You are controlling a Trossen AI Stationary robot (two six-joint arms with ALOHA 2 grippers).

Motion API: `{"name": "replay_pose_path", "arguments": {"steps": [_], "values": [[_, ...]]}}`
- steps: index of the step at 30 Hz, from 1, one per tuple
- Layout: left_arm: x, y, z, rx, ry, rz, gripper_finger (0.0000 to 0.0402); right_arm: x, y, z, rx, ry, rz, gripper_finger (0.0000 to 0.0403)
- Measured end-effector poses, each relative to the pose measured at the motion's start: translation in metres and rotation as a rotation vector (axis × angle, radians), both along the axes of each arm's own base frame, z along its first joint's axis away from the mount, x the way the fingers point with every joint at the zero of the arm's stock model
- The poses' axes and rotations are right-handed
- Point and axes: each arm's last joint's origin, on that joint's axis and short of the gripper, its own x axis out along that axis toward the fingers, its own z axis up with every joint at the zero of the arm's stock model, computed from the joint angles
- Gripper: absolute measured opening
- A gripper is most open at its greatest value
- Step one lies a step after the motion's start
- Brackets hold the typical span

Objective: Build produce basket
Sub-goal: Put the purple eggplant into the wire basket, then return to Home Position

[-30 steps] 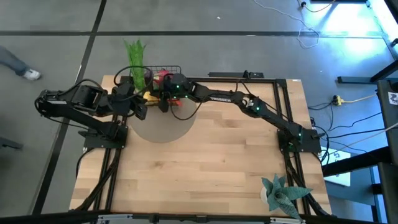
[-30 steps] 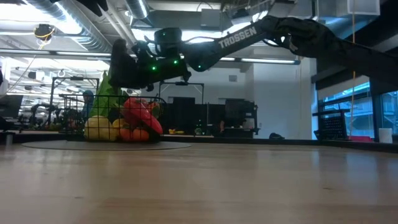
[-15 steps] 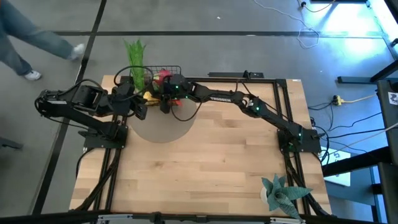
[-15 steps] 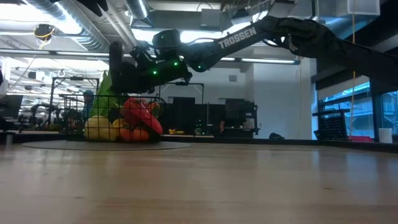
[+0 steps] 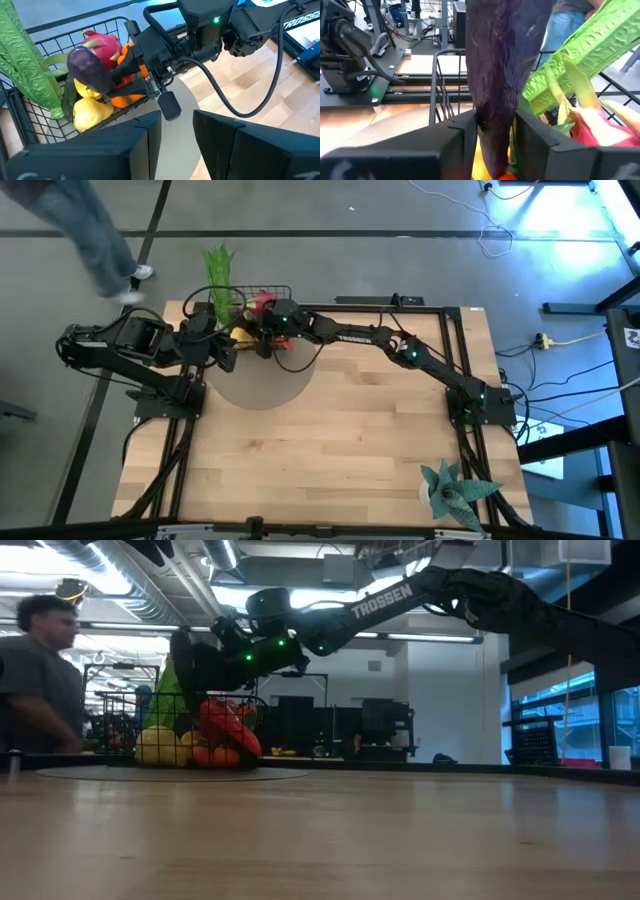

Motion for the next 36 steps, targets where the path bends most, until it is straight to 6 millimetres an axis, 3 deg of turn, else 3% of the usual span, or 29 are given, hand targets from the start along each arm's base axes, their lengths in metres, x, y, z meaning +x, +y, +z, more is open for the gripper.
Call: {"name": "replay_pose_path", "arguments": {"steps": [6,16,29,36], "values": [[0.0,0.0,0.0,0.0,0.0,0.0,0.0101,-0.0003,0.0016,-0.0024,0.035,0.016,0.028,0.0109],[0.0,0.0,0.0,0.0,0.0,0.0,0.0101,-0.0006,0.0015,-0.0033,0.02,0.029,0.034,0.0064],[0.0,0.0,0.0,0.0,0.0,0.0,0.0101,-0.0019,0.0021,-0.0075,0.065,0.067,0.026,0.0145],[0.0,0.0,0.0,-0.001,0.0,0.0,0.0101,-0.0018,0.0021,-0.0071,0.062,0.064,0.027,0.0156]]}}
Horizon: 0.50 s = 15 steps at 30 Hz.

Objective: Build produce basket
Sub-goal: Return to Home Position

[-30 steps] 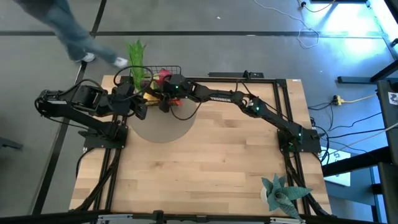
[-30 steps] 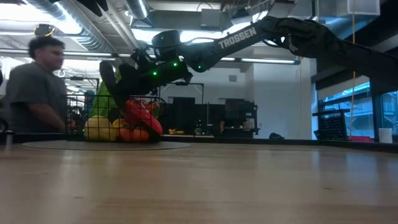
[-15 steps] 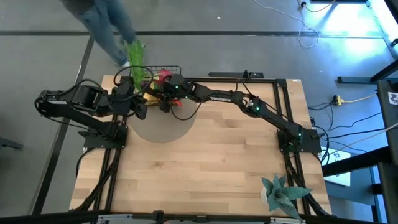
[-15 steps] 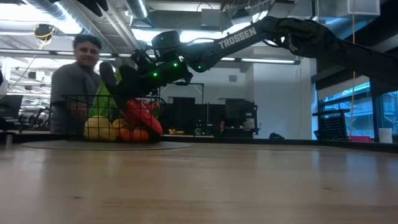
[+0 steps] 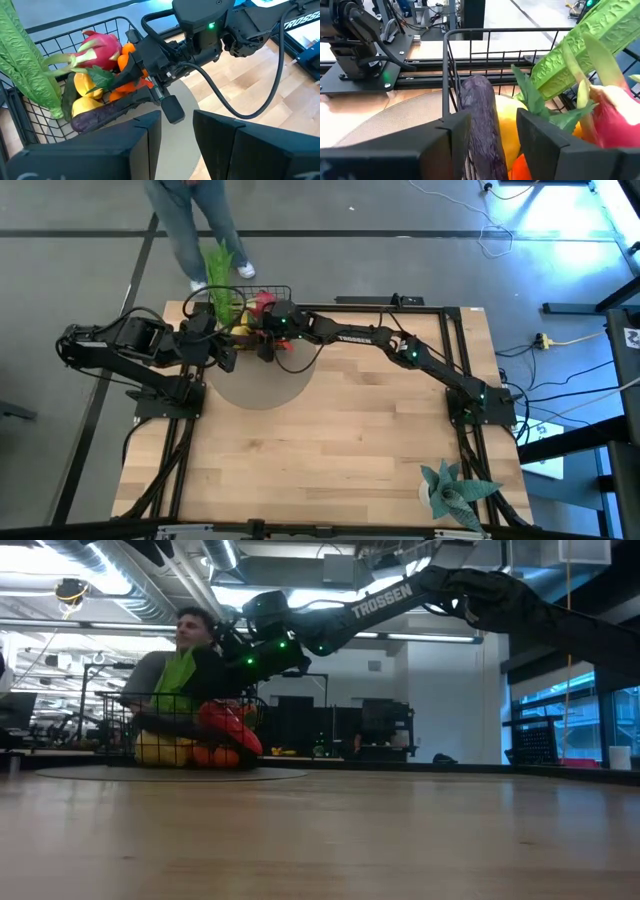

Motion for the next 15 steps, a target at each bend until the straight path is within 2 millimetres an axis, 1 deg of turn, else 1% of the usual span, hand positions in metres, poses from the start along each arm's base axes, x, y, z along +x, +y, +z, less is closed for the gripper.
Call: {"name": "replay_pose_path", "arguments": {"steps": [3,5,9,15], "values": [[0.0,0.0,0.0,-0.011,-0.01,0.01,0.0101,-0.002,0.001,0.008,0.002,0.006,0.001,0.0157],[0.0,0.0,0.0,-0.03,-0.028,0.027,0.0101,-0.006,0.002,0.024,0.004,-0.004,0.029,0.0157],[-0.004,0.001,-0.001,-0.044,-0.027,0.049,0.0101,-0.018,0.006,0.065,0.019,-0.032,0.091,0.0157],[-0.009,0.002,-0.004,-0.042,0.011,0.069,0.0101,-0.038,0.013,0.099,0.056,0.055,0.093,0.0157]]}}
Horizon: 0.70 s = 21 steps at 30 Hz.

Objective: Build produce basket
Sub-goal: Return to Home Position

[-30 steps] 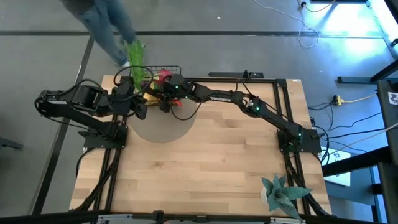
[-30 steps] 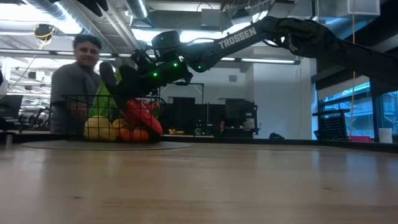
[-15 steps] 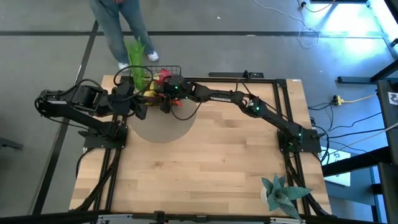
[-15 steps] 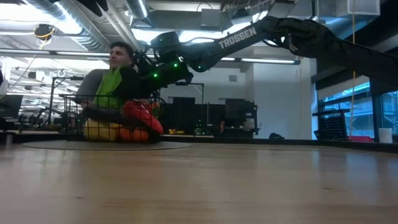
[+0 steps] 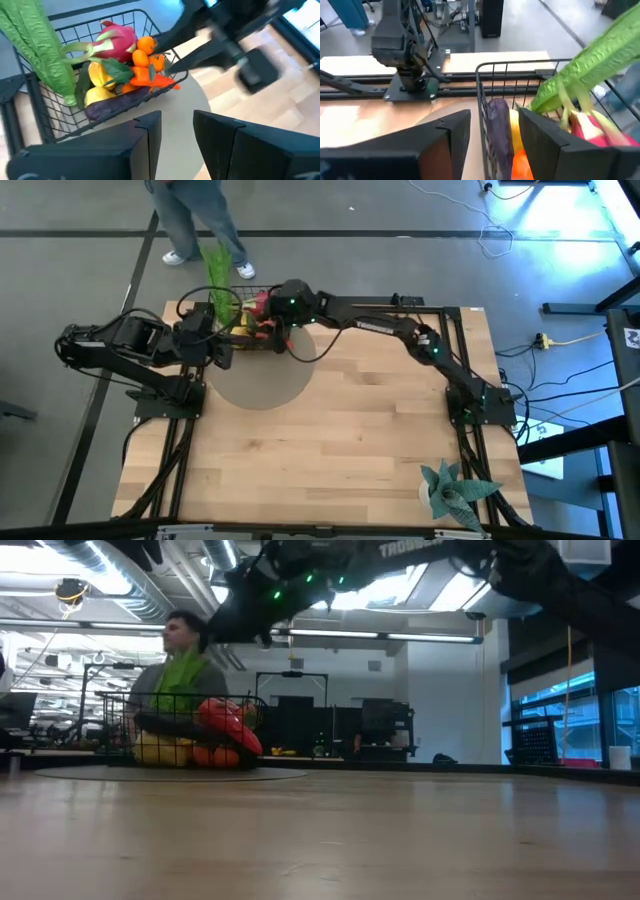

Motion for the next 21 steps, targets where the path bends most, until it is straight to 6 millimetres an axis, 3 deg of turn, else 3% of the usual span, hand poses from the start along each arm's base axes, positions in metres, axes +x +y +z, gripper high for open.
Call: {"name": "replay_pose_path", "arguments": {"steps": [5,10,13,21], "values": [[-0.002,0.0,-0.001,0.041,0.067,-0.047,0.0094,-0.024,0.011,0.031,0.05,0.093,-0.005,0.0127],[-0.011,0.001,0.001,0.087,0.121,-0.14,0.0042,-0.054,0.031,0.071,0.065,0.156,0.017,0.0018],[-0.02,0.002,0.003,0.116,0.127,-0.182,0.0007,-0.074,0.046,0.097,0.065,0.169,0.037,0.0013],[-0.062,0.006,0.01,0.141,0.048,-0.321,0.0001,-0.137,0.083,0.155,0.036,0.231,0.049,0.0001]]}}
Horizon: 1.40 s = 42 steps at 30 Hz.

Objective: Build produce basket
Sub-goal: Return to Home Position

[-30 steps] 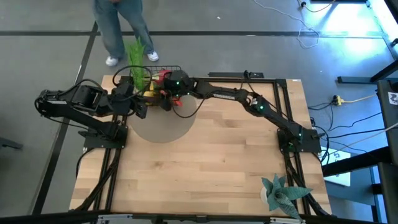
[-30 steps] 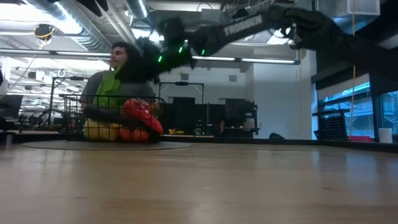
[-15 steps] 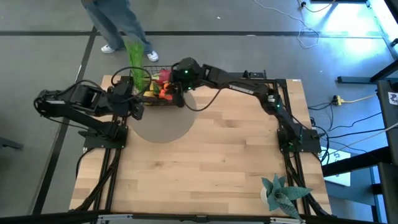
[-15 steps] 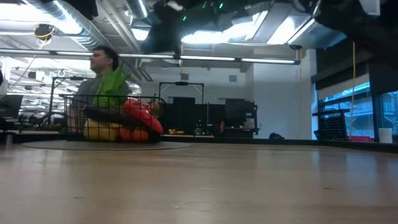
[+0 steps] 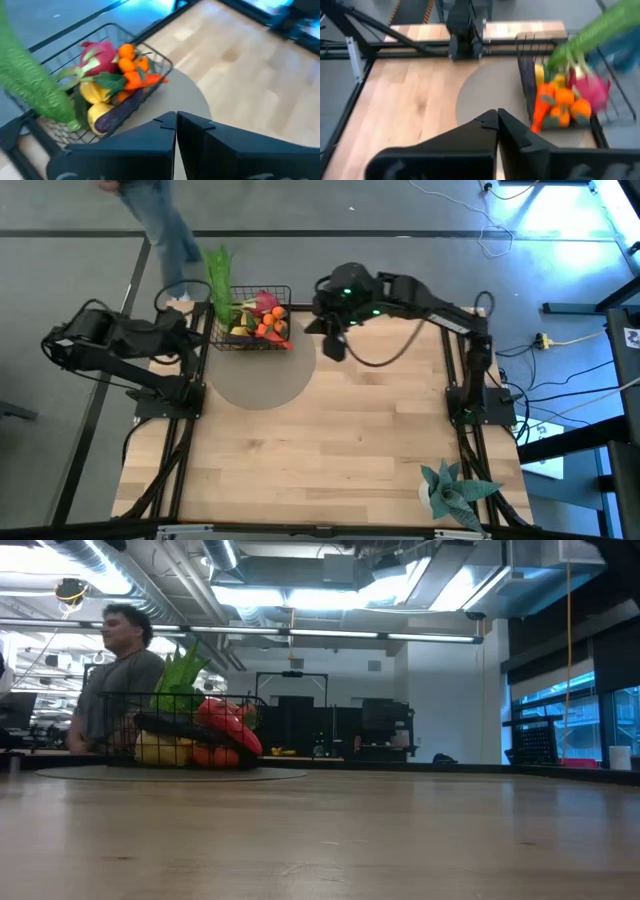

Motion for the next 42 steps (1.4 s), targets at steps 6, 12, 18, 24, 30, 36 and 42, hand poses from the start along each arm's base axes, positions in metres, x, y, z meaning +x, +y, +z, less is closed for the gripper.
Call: {"name": "replay_pose_path", "arguments": {"steps": [6,12,18,24,30,36,42], "values": [[-0.025,0.002,0.006,0.011,-0.105,-0.139,0.0,-0.05,0.025,0.031,0.006,0.05,-0.038,0.0],[-0.038,0.002,0.0,0.048,-0.182,-0.256,0.0,-0.098,0.042,0.052,-0.027,0.108,-0.168,0.0],[-0.048,0.004,-0.033,0.044,-0.275,-0.276,0.0,-0.147,0.058,0.073,-0.012,0.038,-0.184,0.0],[-0.06,0.007,-0.068,0.037,-0.403,-0.27,0.0,-0.196,0.068,0.069,0.005,-0.035,-0.278,0.0],[-0.075,0.01,-0.092,0.032,-0.488,-0.265,0.0,-0.241,0.07,0.05,0.048,-0.193,-0.287,0.0],[-0.071,0.01,-0.089,0.109,-0.497,-0.272,0.0,-0.284,0.07,0.02,0.093,-0.319,-0.297,0.0],[-0.067,0.008,-0.082,0.169,-0.57,-0.313,0.0,-0.318,0.07,-0.015,0.15,-0.409,-0.299,0.0]]}}
